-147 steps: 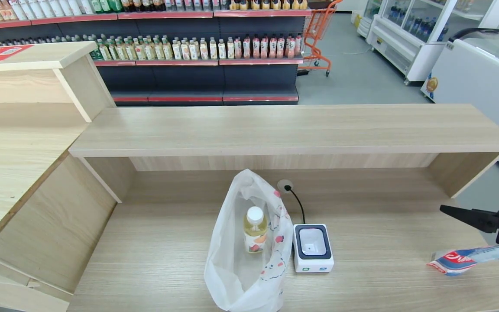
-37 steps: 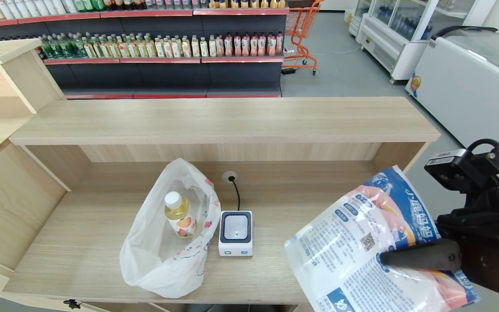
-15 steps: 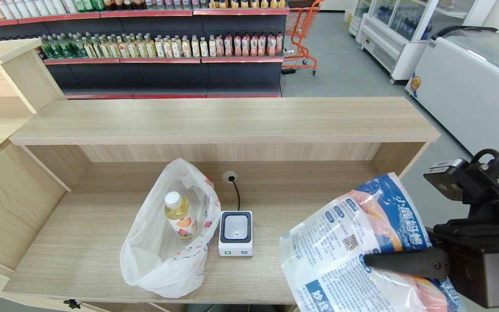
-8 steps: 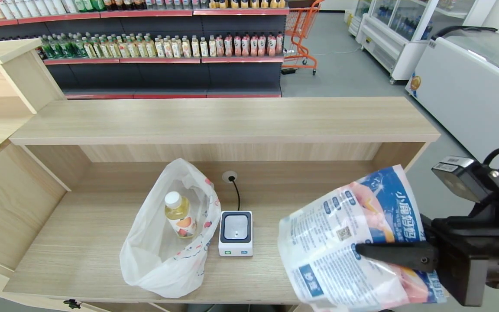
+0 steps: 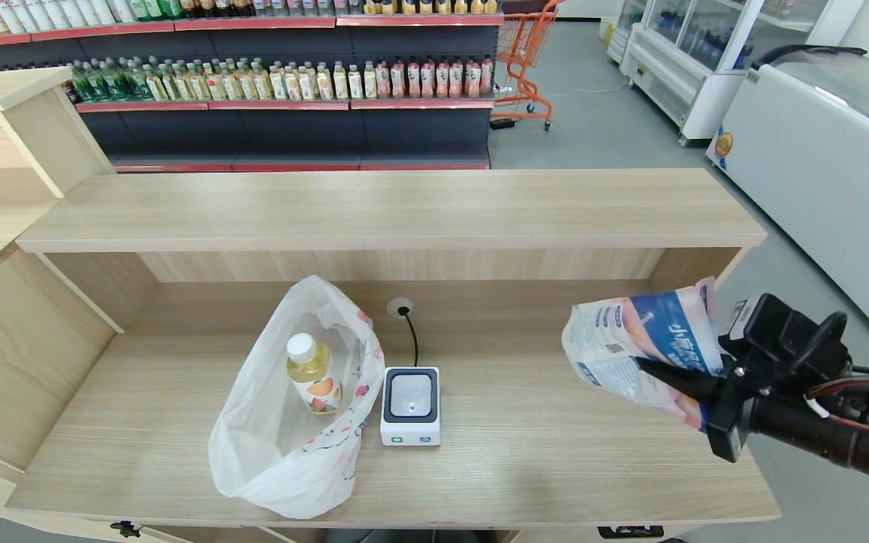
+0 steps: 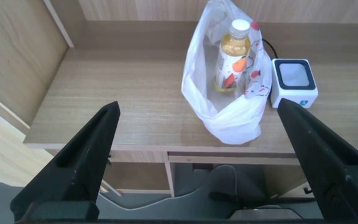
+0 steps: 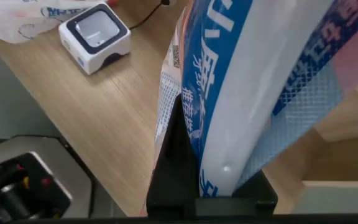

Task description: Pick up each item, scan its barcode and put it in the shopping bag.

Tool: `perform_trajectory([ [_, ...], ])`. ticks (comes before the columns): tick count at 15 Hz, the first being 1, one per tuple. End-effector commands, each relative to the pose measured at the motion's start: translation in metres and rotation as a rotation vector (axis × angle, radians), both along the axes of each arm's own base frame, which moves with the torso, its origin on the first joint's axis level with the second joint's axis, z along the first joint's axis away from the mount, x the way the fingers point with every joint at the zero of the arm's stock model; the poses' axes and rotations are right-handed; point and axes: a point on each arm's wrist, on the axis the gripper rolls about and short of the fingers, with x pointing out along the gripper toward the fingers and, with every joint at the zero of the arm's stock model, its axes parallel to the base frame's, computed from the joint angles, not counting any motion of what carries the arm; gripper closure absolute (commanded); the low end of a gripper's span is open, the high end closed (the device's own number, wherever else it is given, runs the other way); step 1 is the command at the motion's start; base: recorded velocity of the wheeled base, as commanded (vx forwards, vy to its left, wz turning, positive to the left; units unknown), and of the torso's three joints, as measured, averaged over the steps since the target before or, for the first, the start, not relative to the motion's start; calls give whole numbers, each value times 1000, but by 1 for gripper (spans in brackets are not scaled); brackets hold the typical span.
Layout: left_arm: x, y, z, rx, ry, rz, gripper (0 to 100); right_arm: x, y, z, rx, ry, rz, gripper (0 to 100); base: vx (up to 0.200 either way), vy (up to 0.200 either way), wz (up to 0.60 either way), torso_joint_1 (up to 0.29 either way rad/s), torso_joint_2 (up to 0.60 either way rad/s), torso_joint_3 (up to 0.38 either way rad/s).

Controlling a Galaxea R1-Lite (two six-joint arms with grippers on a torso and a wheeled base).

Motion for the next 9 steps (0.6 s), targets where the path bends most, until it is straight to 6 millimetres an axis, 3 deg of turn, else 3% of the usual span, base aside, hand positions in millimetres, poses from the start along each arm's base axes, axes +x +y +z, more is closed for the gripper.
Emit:
perform_trajectory([
  [1, 0, 0, 0, 0, -1, 0, 0, 1, -12, 3, -77, -68, -65, 100, 0, 0, 0, 0, 0, 0],
  [9, 0, 0, 0, 0, -1, 1, 0, -3, -1, 1, -179, -182, 26, 100, 0, 0, 0, 0, 0, 0],
])
